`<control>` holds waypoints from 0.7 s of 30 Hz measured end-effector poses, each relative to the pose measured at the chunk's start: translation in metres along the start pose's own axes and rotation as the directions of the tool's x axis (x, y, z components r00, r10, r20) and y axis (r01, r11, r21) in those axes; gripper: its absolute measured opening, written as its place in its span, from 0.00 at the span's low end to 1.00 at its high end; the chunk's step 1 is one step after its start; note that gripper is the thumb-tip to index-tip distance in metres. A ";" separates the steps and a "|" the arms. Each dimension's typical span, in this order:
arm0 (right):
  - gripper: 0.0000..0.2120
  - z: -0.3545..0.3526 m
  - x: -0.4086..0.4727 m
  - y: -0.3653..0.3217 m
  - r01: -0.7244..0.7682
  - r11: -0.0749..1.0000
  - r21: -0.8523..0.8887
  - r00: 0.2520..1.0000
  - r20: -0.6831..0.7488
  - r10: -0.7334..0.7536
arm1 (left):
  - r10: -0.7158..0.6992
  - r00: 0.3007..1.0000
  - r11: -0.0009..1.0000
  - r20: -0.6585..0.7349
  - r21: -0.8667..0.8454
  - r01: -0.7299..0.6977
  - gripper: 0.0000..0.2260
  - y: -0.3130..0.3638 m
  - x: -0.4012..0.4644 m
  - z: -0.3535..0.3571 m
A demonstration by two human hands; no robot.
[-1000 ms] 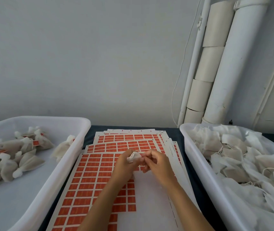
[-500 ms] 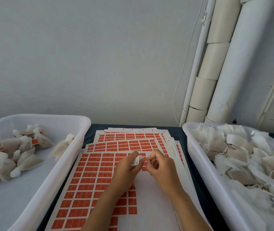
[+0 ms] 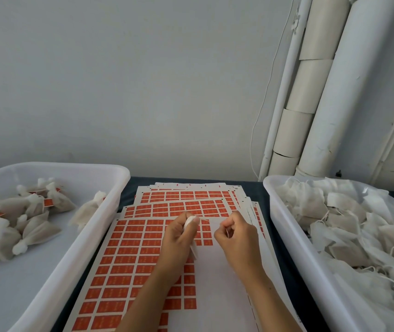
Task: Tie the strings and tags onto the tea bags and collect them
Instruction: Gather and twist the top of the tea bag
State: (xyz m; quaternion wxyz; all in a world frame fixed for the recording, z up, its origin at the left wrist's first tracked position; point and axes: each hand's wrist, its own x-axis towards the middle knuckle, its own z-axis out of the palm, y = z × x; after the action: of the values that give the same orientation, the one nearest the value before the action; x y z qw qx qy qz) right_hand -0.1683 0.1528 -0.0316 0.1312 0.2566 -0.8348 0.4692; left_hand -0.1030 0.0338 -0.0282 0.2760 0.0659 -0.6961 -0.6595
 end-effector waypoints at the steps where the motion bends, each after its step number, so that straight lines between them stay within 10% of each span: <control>1: 0.07 0.000 0.000 0.000 -0.008 1.000 0.012 1.000 -0.003 0.008 | -0.007 1.000 1.000 0.011 -0.005 0.007 0.14 0.000 0.000 0.000; 9: 0.05 0.005 -0.005 0.000 0.016 0.998 0.065 0.998 0.057 -0.020 | -0.211 0.952 0.937 0.221 -0.233 0.261 0.16 0.003 0.001 -0.011; 21: 0.13 0.006 -0.008 0.001 0.147 0.988 -0.042 0.984 0.110 -0.142 | -0.186 0.931 0.945 0.314 -0.202 0.257 0.12 0.003 -0.002 -0.012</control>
State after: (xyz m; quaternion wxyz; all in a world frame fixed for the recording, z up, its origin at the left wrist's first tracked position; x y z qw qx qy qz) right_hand -0.1623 0.1501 -0.0394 0.1267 0.3376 -0.8313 0.4230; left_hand -0.0954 0.0245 -0.0264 0.0998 0.0130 -0.6325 -0.7680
